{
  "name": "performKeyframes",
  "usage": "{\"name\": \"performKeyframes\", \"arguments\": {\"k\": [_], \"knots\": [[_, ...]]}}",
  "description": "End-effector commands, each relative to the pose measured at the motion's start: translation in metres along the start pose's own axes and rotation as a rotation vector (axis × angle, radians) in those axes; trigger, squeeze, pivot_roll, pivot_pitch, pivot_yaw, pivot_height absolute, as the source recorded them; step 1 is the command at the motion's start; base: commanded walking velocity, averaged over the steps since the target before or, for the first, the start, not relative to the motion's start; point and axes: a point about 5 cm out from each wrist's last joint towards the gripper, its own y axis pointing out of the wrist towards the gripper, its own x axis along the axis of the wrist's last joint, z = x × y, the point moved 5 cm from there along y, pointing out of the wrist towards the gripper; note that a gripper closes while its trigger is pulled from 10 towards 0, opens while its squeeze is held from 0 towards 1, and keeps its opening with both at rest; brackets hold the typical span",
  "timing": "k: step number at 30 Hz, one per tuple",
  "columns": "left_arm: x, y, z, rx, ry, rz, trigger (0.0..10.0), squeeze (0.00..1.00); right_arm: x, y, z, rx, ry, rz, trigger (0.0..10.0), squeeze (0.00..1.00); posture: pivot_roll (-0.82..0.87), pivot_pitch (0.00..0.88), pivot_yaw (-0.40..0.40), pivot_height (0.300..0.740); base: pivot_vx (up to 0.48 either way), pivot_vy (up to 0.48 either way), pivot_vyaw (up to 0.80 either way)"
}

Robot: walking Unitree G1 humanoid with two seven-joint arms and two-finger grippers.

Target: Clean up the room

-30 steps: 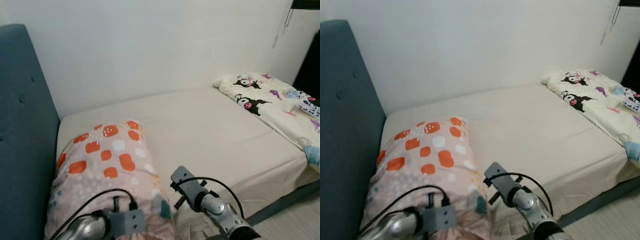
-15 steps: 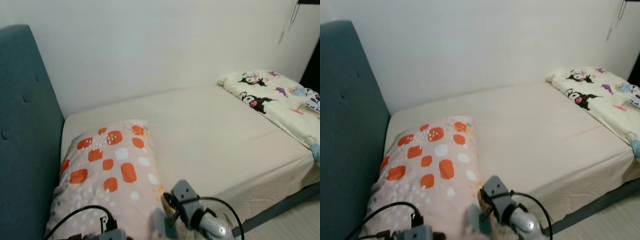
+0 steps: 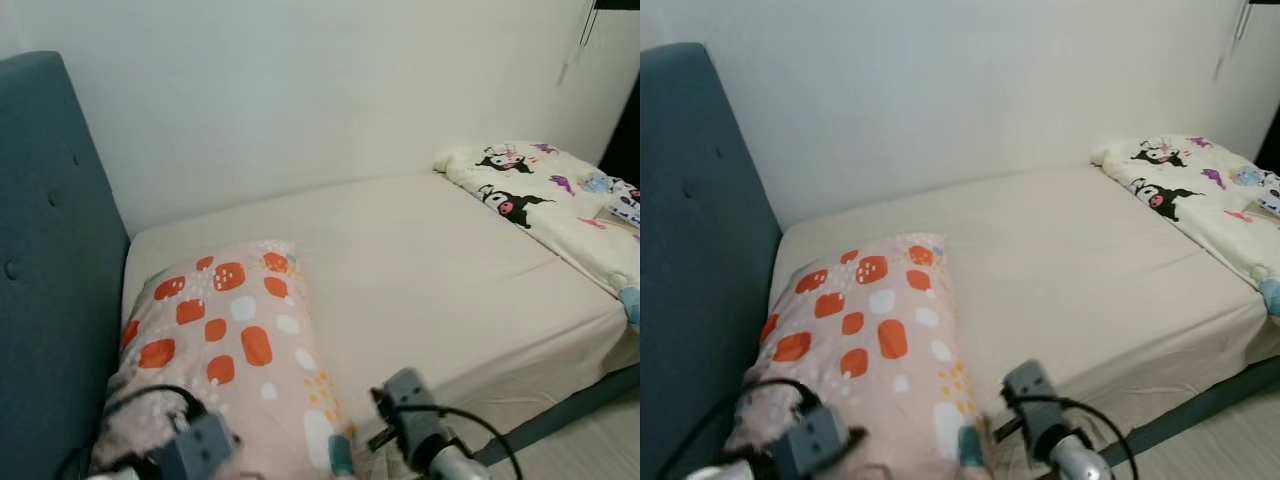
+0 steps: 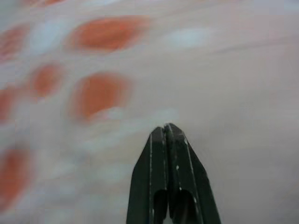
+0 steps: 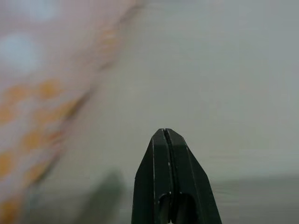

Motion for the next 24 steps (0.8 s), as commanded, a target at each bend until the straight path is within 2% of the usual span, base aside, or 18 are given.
{"name": "performKeyframes", "arguments": {"k": [1,3,5,8,10,13,14,16,18,19,20,21,22,24], "knots": [[-0.013,-0.002,0.005,0.053,-0.019,0.059,10.0,0.0,0.003,0.0,-0.007,-0.053,0.07,-0.01,10.0,0.0,0.0,0.216,-0.025,0.561,0.0,0.0,0.0],[-0.024,0.005,0.023,0.158,-0.029,0.13,10.0,0.0,0.004,0.005,-0.016,-0.097,0.149,-0.001,10.0,0.0,0.0,0.218,-0.026,0.561,0.0,0.0,0.0],[-0.024,0.005,0.023,0.158,-0.029,0.13,10.0,0.0,0.004,0.005,-0.016,-0.097,0.149,-0.001,10.0,0.0,0.0,0.218,-0.026,0.561,0.0,0.0,0.0],[-0.048,0.016,0.038,0.32,-0.106,0.284,10.0,0.0,0.004,0.015,-0.022,-0.125,0.19,0.038,10.0,0.0,0.0,0.228,-0.024,0.561,0.0,0.0,0.0],[-0.054,0.017,0.038,0.337,-0.119,0.321,10.0,0.0,0.004,0.018,-0.025,-0.141,0.198,0.049,10.0,0.0,-0.01,0.236,-0.021,0.561,0.0,0.0,0.0],[-0.066,0.019,0.05,0.427,-0.098,0.389,10.0,0.0,0.009,0.03,-0.041,-0.229,0.237,0.088,10.0,0.0,0.0,0.261,-0.019,0.561,0.0,0.0,0.0],[-0.067,0.017,0.061,0.49,-0.067,0.403,10.0,0.0,0.013,0.035,-0.046,-0.257,0.264,0.1,10.0,0.0,0.01,0.271,-0.02,0.561,0.0,0.0,0.0],[-0.066,0.016,0.066,0.512,-0.05,0.407,10.0,0.0,0.015,0.037,-0.049,-0.266,0.273,0.105,10.0,0.0,0.01,0.279,-0.021,0.561,0.0,0.0,0.0],[-0.061,0.009,0.091,0.639,-0.002,0.399,10.0,0.0,0.024,0.043,-0.053,-0.269,0.281,0.109,10.0,0.0,0.02,0.304,-0.023,0.561,0.0,0.0,0.0],[-0.061,0.009,0.091,0.639,-0.002,0.399,10.0,0.0,0.024,0.043,-0.053,-0.269,0.281,0.109,10.0,0.0,0.02,0.304,-0.023,0.561,0.0,0.0,0.0],[-0.055,0.005,0.104,0.71,0.006,0.374,10.0,0.0,0.028,0.046,-0.053,-0.263,0.28,0.107,10.0,0.0,0.03,0.307,-0.024,0.561,0.0,0.0,0.0],[-0.055,0.005,0.104,0.71,0.006,0.374,10.0,0.0,0.028,0.046,-0.053,-0.263,0.28,0.107,10.0,0.0,0.03,0.307,-0.024,0.561,0.0,0.0,0.0],[-0.046,0.001,0.118,0.777,-0.031,0.318,10.0,0.0,0.034,0.049,-0.055,-0.256,0.277,0.098,10.0,0.0,0.03,0.315,-0.025,0.561,0.0,0.0,0.0],[-0.031,-0.002,0.134,0.818,-0.198,0.177,10.0,0.0,0.044,0.053,-0.057,-0.243,0.276,0.079,10.0,0.0,0.03,0.322,-0.027,0.561,0.0,0.0,0.0]]}}
